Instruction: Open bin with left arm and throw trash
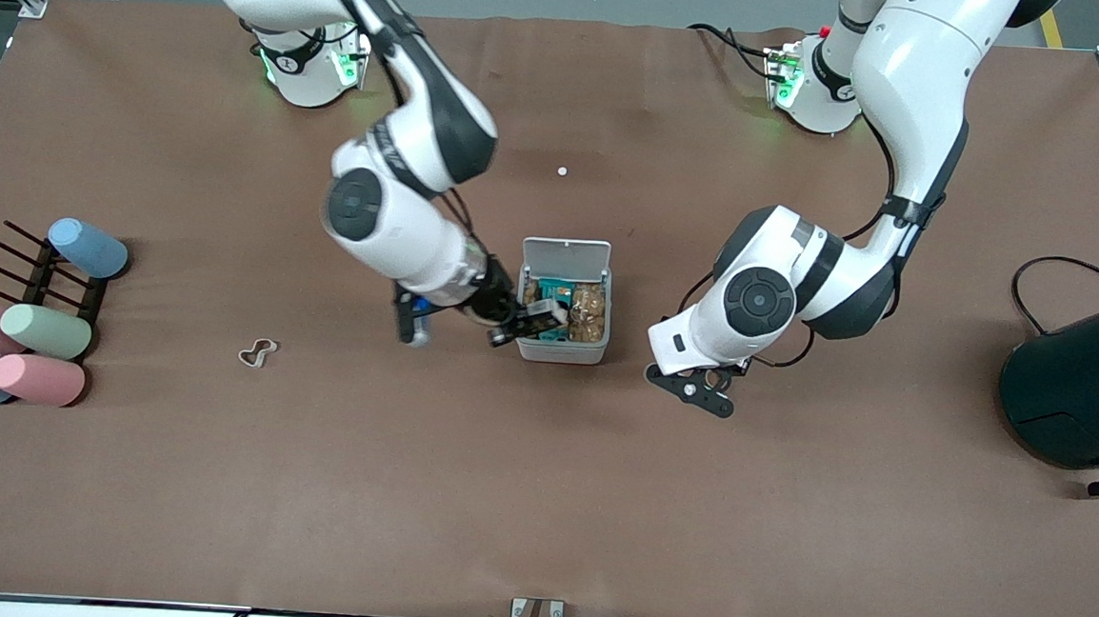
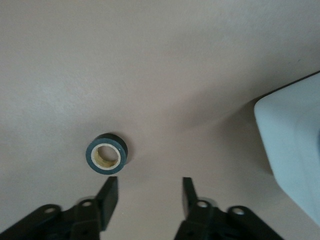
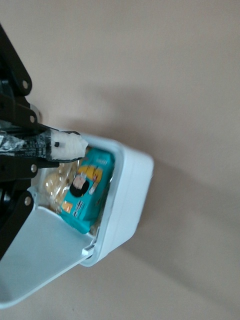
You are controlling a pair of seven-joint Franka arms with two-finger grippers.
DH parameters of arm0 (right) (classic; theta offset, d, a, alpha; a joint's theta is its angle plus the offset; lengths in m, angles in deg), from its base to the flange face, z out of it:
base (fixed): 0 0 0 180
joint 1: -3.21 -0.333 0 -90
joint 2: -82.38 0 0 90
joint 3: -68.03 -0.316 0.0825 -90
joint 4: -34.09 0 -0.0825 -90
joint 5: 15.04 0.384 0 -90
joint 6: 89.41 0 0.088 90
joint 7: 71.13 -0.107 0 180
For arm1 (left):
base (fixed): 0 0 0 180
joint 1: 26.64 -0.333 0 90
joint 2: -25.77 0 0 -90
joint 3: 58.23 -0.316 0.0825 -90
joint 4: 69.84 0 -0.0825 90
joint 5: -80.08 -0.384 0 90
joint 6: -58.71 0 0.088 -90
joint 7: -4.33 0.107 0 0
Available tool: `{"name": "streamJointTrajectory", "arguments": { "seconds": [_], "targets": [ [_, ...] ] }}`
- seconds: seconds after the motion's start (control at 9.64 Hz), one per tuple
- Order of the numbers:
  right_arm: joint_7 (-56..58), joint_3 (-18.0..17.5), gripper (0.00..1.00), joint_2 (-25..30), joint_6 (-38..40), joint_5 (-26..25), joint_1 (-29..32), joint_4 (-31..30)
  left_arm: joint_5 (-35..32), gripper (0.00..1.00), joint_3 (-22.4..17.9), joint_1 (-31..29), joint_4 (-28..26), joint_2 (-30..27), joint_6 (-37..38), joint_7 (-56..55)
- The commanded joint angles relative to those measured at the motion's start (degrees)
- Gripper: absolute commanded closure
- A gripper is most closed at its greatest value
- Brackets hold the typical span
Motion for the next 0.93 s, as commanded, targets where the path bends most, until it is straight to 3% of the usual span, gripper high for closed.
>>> {"name": "streamJointTrajectory", "arguments": {
  "seconds": [0.0,0.21,0.52,0.73,0.83],
  "targets": [
    [-1.07,0.86,0.75,-0.92,-0.02,0.25,-1.94,-0.02,-1.70,0.00,0.42,-3.70,-8.69,-1.51,-9.80,1.43],
    [-0.90,0.86,0.00,-2.07,0.59,-1.93,-2.38,-0.36,-1.97,0.00,0.33,-4.24,-12.49,-0.29,-17.81,1.79],
    [-0.98,0.95,0.00,-1.37,5.49,-2.74,-1.69,-1.16,-5.39,0.00,0.33,-7.40,-15.74,1.74,-25.20,4.07],
    [0.58,1.13,0.00,2.74,12.51,-2.74,3.20,-1.07,-5.40,0.03,0.33,-7.59,-16.81,2.27,-26.81,4.25],
    [3.12,1.13,0.00,5.29,17.60,-2.65,7.59,-0.81,-5.40,0.26,0.33,-7.59,-16.90,2.62,-26.81,4.34]
  ]
}}
